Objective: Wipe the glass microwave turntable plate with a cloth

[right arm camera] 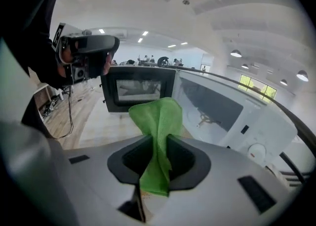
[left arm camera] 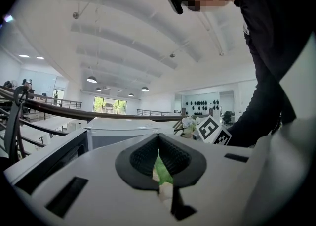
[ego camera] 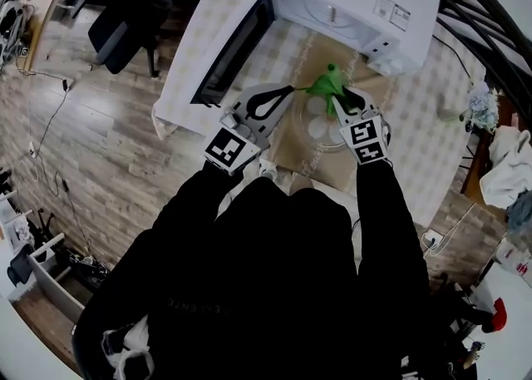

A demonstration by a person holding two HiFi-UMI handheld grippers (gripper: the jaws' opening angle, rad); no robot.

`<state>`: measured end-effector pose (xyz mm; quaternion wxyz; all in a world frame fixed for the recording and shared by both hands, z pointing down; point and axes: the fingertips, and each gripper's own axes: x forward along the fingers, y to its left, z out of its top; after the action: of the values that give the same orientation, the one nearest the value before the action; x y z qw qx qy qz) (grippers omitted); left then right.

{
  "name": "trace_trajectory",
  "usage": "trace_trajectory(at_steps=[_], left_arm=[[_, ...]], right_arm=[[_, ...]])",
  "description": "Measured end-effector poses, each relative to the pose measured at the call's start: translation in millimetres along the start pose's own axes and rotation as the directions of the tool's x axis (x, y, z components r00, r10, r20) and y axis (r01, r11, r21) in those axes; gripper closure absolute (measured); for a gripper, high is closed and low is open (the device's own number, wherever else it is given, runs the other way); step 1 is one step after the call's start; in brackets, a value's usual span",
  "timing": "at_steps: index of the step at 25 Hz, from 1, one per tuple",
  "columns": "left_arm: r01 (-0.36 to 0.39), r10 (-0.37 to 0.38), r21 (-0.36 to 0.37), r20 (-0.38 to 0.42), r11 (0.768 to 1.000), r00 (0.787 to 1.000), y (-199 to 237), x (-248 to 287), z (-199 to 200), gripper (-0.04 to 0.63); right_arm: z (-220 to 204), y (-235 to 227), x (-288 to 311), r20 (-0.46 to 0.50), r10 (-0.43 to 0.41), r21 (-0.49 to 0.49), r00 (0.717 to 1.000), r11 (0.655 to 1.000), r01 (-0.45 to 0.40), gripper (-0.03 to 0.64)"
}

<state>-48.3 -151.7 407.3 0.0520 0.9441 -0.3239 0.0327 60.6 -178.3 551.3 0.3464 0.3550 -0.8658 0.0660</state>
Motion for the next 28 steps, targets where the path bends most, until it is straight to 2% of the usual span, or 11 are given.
trace_trajectory(at_steps=[8,12,23,28], left_arm=[[-0.04,0.04,-0.017,0.0,0.999,0.999,7,12,-13,0.574],[-0.054,0.053,-0.027,-0.015,0.998,0.998,10,18,-21,0.574],[-0.059,0.056,-0.051,-0.056,0.997,0.997,12,32,-41,0.574],[-0.042,0.039,-0.059,-0.063,0.997,0.997,7,42,-46,0.574]], right_arm=[[-31,-2,55,-0.147,0.088,-0.145,0.985,0.983,-0.11,0.517],[-47,0,80,-0.202,0.107,-0.178,0.973,0.973,-0.144,0.517],[-80,7,132,-0.271,0.136,-0.214,0.953,0.957,-0.197,0.518],[-83,7,137,-0.261,0.159,-0.225,0.952,0.949,-0.221,0.523]])
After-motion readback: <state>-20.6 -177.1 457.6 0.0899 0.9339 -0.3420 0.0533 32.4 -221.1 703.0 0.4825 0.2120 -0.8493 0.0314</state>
